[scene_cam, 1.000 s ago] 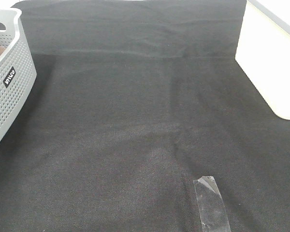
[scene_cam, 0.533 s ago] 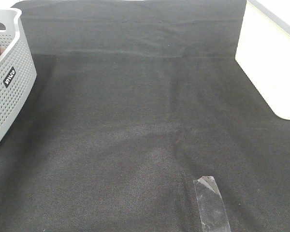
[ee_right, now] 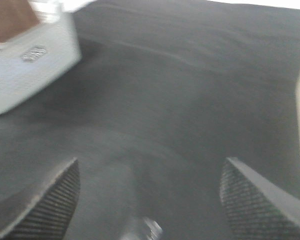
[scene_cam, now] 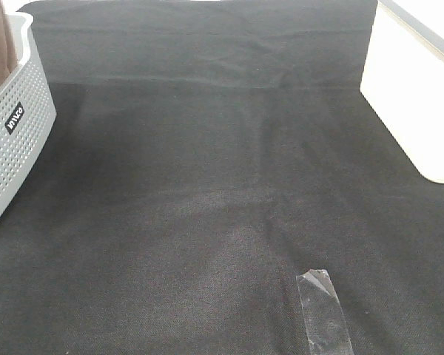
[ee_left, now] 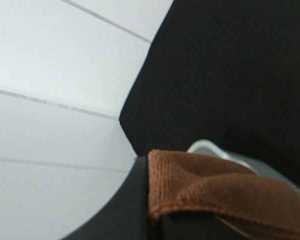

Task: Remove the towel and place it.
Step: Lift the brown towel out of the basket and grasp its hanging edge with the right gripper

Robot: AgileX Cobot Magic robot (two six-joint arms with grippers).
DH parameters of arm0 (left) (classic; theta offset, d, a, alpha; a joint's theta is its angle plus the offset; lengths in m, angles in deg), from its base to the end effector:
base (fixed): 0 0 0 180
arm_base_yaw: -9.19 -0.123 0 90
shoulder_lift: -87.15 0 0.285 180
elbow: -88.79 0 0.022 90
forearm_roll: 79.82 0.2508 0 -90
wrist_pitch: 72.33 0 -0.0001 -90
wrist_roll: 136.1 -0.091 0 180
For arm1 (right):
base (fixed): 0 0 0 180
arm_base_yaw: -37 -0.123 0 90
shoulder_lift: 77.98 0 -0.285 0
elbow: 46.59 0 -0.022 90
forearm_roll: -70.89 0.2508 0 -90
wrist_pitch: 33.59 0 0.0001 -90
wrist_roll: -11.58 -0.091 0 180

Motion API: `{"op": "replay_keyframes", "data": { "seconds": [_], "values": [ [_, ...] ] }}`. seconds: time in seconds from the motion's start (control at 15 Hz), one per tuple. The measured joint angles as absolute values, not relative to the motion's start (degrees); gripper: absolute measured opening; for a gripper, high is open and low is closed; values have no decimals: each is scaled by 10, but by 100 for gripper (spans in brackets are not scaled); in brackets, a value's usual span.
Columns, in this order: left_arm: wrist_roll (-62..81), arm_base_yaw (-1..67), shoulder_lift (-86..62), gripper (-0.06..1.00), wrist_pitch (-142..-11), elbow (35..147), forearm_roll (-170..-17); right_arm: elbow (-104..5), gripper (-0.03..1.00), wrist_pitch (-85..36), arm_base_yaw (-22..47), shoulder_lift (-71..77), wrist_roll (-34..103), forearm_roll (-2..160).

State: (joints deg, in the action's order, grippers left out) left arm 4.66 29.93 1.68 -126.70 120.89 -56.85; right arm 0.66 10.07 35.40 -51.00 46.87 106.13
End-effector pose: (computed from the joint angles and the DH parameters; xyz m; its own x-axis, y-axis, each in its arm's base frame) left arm 0.3031 -0.0839 0.5068 -0.1803 0.8793 -0.4408 0.3502 0.4761 0.8066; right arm 0.0576 0.0379 0.3101 -0.3168 -0.1400 -0.9381 -0.4442 0.8958 0.0163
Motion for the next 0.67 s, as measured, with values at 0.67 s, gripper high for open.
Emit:
{"op": "replay_keyframes", "data": {
  "seconds": [0.67],
  "values": [
    [71, 534, 43, 0, -1297, 1220, -520, -87, 71, 267, 352, -16, 1185, 1599]
  ]
}}
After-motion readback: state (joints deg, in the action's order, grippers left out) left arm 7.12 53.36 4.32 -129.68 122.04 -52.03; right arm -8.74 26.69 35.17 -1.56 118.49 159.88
